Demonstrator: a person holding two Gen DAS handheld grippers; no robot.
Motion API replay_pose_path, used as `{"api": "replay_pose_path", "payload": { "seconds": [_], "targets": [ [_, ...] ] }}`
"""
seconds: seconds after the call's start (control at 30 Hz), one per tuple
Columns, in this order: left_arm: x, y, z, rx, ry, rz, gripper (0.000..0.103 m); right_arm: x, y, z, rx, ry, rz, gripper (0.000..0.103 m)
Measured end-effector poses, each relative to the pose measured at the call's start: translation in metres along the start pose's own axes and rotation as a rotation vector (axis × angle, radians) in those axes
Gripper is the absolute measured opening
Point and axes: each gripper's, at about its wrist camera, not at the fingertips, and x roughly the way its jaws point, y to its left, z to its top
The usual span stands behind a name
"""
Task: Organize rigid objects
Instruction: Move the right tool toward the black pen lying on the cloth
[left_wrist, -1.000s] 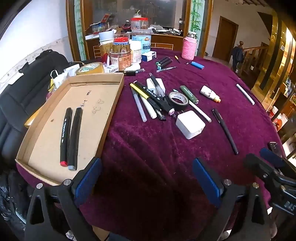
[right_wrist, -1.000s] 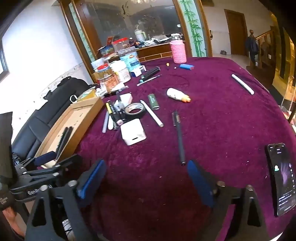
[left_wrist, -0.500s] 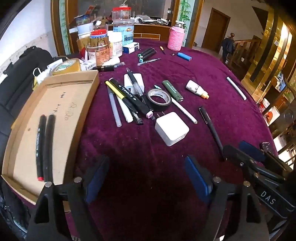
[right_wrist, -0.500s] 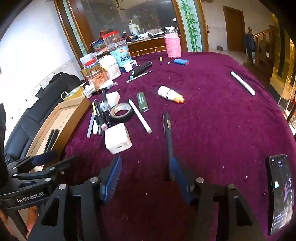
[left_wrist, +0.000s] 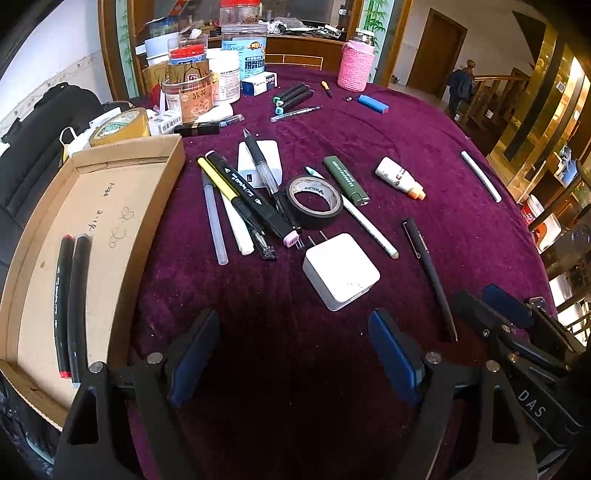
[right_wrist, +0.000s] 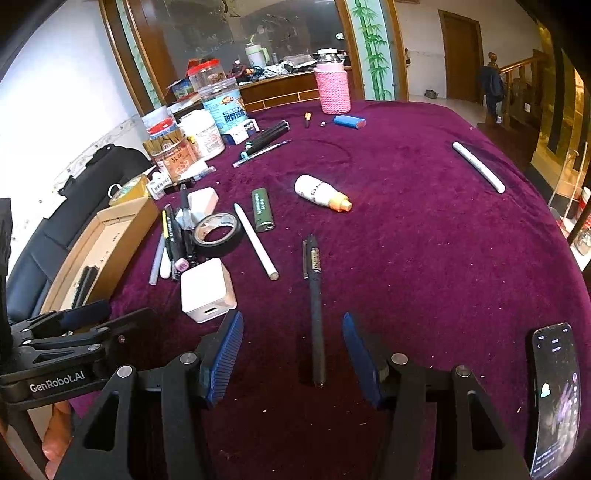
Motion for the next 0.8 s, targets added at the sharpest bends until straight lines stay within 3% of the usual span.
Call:
{"api": "replay_pose_path", "payload": {
  "seconds": [0.47,0.8],
  "targets": [
    [0.005,0.006,0.000,-0.022,0.025,-0.004,0.083,0.005,0.002,-0.002,-0.005,0.027,-0.014,0.065],
    [-0.001,0.003,-0.003,-0.019,0.015,0.003,0.083,-0.004,0.010,-0.002,-0.041,-0.013,-0.023,0.065]
  ]
}}
